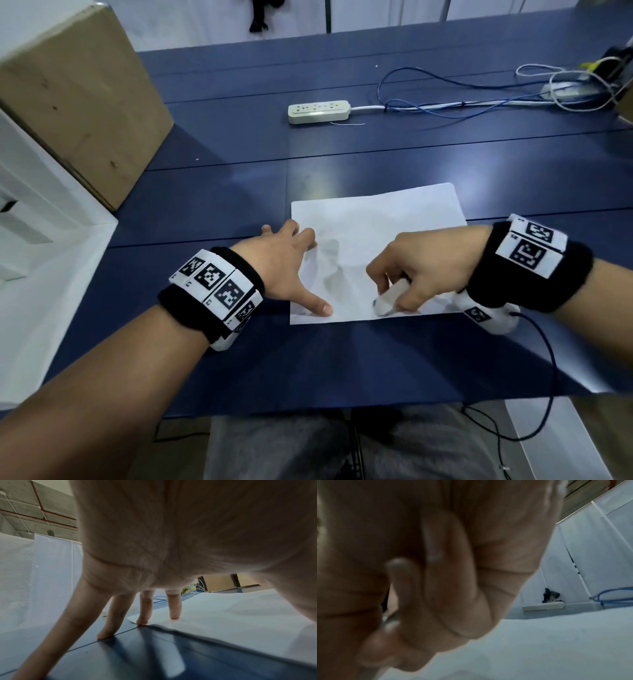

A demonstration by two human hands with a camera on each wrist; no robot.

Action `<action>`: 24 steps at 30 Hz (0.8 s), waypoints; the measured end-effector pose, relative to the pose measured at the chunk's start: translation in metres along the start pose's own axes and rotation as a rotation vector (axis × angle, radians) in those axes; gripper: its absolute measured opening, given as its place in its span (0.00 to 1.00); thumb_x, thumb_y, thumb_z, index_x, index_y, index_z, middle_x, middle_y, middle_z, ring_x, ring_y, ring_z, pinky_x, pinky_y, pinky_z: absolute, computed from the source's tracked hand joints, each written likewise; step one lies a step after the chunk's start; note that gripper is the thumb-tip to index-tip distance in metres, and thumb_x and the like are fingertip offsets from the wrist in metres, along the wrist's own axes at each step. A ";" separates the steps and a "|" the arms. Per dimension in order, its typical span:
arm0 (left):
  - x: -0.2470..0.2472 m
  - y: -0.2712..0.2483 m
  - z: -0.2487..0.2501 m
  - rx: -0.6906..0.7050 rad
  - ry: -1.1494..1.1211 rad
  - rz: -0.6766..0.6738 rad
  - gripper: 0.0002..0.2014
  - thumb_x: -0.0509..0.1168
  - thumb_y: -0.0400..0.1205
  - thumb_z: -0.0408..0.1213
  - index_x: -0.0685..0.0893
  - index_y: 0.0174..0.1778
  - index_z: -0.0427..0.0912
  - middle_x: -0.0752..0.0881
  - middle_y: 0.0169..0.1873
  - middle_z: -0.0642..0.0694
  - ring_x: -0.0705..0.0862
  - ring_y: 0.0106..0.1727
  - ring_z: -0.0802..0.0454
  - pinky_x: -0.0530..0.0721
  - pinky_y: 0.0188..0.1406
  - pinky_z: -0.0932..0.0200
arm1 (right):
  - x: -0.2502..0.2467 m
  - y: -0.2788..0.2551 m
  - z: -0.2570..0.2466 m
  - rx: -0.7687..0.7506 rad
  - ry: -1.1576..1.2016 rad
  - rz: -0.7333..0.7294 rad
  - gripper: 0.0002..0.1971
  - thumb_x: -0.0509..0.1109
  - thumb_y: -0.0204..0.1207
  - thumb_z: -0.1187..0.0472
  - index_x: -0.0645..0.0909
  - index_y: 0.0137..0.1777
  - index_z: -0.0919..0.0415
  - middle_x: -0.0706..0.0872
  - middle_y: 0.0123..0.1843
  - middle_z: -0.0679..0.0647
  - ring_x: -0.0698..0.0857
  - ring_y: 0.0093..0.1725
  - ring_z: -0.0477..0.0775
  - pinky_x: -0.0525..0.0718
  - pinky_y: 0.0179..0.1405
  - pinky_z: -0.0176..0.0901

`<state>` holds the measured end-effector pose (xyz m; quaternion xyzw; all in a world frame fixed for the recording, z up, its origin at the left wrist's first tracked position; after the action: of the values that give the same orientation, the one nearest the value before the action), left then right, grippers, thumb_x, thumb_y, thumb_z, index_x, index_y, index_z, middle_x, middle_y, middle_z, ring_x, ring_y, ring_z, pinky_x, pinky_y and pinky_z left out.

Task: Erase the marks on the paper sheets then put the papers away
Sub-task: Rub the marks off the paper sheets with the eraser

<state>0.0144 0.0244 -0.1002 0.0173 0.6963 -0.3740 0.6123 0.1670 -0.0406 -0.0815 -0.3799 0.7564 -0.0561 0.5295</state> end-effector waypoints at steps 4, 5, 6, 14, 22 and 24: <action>-0.001 -0.001 0.001 -0.001 0.005 0.003 0.61 0.68 0.49 0.83 0.63 0.76 0.54 0.64 0.72 0.54 0.66 0.77 0.33 0.79 0.66 0.36 | -0.027 0.008 0.018 0.086 -0.043 0.180 0.20 0.71 0.62 0.35 0.84 0.44 0.49 0.86 0.28 0.44 0.82 0.31 0.42 0.74 0.30 0.36; -0.002 -0.001 0.001 -0.005 0.007 0.005 0.61 0.68 0.50 0.83 0.63 0.77 0.54 0.64 0.72 0.54 0.66 0.77 0.33 0.79 0.65 0.36 | -0.038 0.011 0.026 0.126 -0.057 0.253 0.18 0.72 0.66 0.37 0.83 0.46 0.50 0.86 0.31 0.45 0.84 0.35 0.46 0.76 0.32 0.39; -0.002 -0.002 0.002 -0.007 0.008 0.008 0.61 0.69 0.50 0.82 0.63 0.77 0.54 0.64 0.72 0.54 0.66 0.77 0.34 0.79 0.65 0.37 | -0.048 0.012 0.034 0.168 -0.077 0.322 0.15 0.72 0.69 0.40 0.82 0.46 0.50 0.86 0.35 0.46 0.85 0.38 0.51 0.80 0.36 0.42; -0.001 -0.001 0.001 0.003 -0.001 0.011 0.60 0.69 0.50 0.82 0.63 0.76 0.54 0.64 0.71 0.55 0.66 0.76 0.34 0.80 0.64 0.38 | -0.005 -0.002 0.000 0.006 0.026 0.028 0.08 0.79 0.68 0.52 0.81 0.38 0.50 0.86 0.27 0.48 0.77 0.27 0.42 0.75 0.27 0.34; 0.000 0.001 0.001 0.003 0.001 0.010 0.61 0.68 0.49 0.83 0.63 0.77 0.55 0.64 0.72 0.55 0.65 0.77 0.34 0.80 0.64 0.37 | -0.051 0.005 0.036 0.194 -0.110 0.388 0.11 0.70 0.74 0.45 0.80 0.45 0.51 0.82 0.33 0.45 0.81 0.37 0.50 0.83 0.38 0.46; 0.000 0.001 0.000 0.000 -0.005 0.010 0.61 0.67 0.49 0.83 0.63 0.77 0.55 0.64 0.71 0.55 0.65 0.76 0.33 0.80 0.64 0.37 | -0.032 0.001 0.019 0.087 -0.072 0.220 0.09 0.73 0.71 0.49 0.81 0.43 0.53 0.83 0.28 0.46 0.79 0.31 0.42 0.77 0.30 0.34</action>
<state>0.0147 0.0253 -0.1013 0.0200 0.6945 -0.3710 0.6162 0.1874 -0.0135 -0.0662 -0.2731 0.7709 -0.0169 0.5751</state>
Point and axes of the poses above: each hand's wrist, its own y-axis towards the middle knuckle, its own x-axis out of the palm, z = x × y, the point moved 8 cm from there along y, towards the middle knuckle
